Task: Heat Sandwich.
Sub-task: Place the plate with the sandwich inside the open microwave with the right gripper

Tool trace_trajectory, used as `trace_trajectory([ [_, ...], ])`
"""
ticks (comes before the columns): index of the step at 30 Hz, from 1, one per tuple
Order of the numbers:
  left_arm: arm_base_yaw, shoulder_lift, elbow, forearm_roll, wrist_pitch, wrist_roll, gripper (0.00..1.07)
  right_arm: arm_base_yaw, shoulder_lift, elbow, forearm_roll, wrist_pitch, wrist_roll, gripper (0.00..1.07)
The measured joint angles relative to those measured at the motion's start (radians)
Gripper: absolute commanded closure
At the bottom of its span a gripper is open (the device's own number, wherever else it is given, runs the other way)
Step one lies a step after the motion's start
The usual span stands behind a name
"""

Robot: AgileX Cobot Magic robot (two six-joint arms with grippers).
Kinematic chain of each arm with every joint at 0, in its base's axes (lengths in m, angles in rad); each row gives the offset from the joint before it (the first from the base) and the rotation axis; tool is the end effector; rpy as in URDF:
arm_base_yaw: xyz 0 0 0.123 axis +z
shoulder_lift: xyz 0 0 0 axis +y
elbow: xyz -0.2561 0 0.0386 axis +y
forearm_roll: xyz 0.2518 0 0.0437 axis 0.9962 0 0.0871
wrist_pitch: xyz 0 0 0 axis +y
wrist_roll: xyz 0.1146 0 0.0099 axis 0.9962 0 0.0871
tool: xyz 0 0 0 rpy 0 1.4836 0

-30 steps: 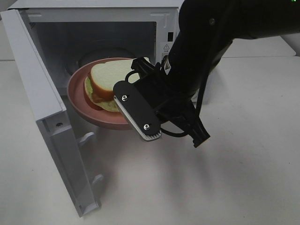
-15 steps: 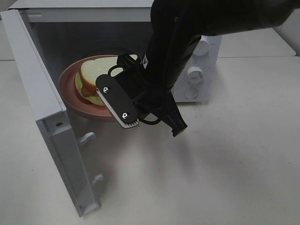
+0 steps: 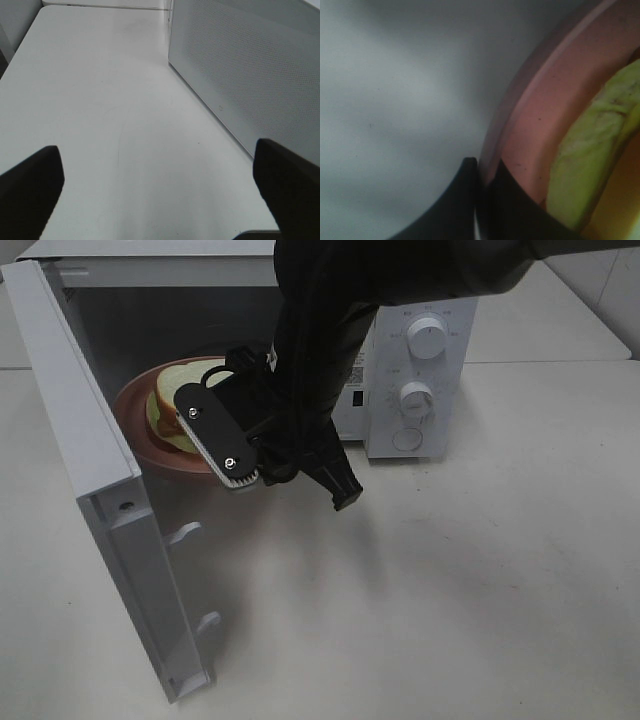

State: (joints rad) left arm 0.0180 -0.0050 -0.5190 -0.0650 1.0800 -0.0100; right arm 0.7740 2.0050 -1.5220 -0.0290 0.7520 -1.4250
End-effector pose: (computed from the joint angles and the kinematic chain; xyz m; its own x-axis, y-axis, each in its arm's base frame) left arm 0.0424 -0.0058 0.2722 -0.4519 -0.0487 -0.8907 0.0148 0.9980 -0.0621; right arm 0.3114 0.3012 0.1559 0.6066 -0.7943 -0.0331 -0.7331 -0.5428 -0.4098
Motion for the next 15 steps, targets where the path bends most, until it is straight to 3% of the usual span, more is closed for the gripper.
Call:
trace_trajectory([
  [15,0.000,0.000,0.000,0.000,0.000,0.000,0.09,0.000,0.136,-0.229,-0.052,0.077,0.070,1.05],
])
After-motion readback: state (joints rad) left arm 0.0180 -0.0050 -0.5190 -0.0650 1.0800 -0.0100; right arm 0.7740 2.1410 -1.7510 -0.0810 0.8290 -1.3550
